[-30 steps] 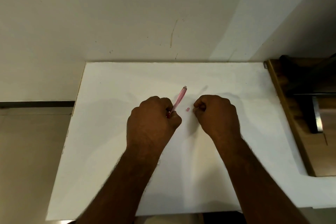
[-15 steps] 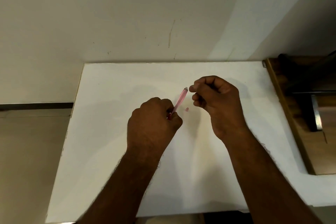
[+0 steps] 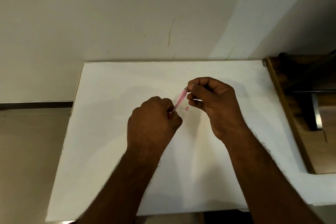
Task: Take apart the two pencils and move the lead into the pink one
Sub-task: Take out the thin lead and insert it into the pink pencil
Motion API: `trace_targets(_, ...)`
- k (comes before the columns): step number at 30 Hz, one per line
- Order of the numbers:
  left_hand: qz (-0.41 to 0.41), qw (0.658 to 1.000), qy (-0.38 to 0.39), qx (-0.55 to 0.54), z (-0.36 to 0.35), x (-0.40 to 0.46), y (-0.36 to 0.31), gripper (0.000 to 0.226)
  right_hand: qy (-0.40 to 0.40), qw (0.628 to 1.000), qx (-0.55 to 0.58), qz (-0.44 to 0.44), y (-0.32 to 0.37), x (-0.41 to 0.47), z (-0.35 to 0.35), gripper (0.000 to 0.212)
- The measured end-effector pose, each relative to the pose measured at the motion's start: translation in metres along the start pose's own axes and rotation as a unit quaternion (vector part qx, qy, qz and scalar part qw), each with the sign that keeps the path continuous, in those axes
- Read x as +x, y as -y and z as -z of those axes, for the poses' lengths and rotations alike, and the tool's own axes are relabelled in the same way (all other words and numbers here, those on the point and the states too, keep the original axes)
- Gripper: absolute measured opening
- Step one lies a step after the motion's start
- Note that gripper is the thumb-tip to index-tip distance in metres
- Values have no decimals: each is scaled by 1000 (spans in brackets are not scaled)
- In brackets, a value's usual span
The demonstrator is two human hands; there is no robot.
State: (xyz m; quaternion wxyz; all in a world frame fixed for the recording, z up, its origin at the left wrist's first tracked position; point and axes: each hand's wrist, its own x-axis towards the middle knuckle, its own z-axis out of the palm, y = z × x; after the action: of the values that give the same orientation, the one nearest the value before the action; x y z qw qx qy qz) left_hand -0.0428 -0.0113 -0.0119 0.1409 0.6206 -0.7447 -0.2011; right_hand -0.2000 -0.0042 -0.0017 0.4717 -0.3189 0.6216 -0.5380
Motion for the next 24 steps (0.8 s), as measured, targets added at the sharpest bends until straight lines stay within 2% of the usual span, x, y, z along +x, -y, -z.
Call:
trace_targets(5, 3, 1000, -1, 6, 0, 0, 0, 19, 4, 998, -50, 35, -4, 2, 2, 11)
trace_targets(10, -1, 1000, 4, 29, 0, 0, 2, 19, 5, 970, -203, 130, -7, 2, 5, 8)
trace_targets(14, 2, 1000, 6, 13, 0, 1, 2, 19, 1, 964, -217, 157, -7, 0, 5, 14)
trace_targets(18, 6, 1000, -2, 1, 1, 2, 3, 21, -57, 964, -223, 136, -11, 3, 6, 20)
trace_targets(20, 7, 1000, -6, -1, 1, 2, 2, 20, -58, 941, -312, 116, -17, 5, 8, 17)
trace_targets(24, 7, 1000, -11, -12, 0, 1, 2, 18, 21, 879, -472, 68, -31, 2, 5, 21)
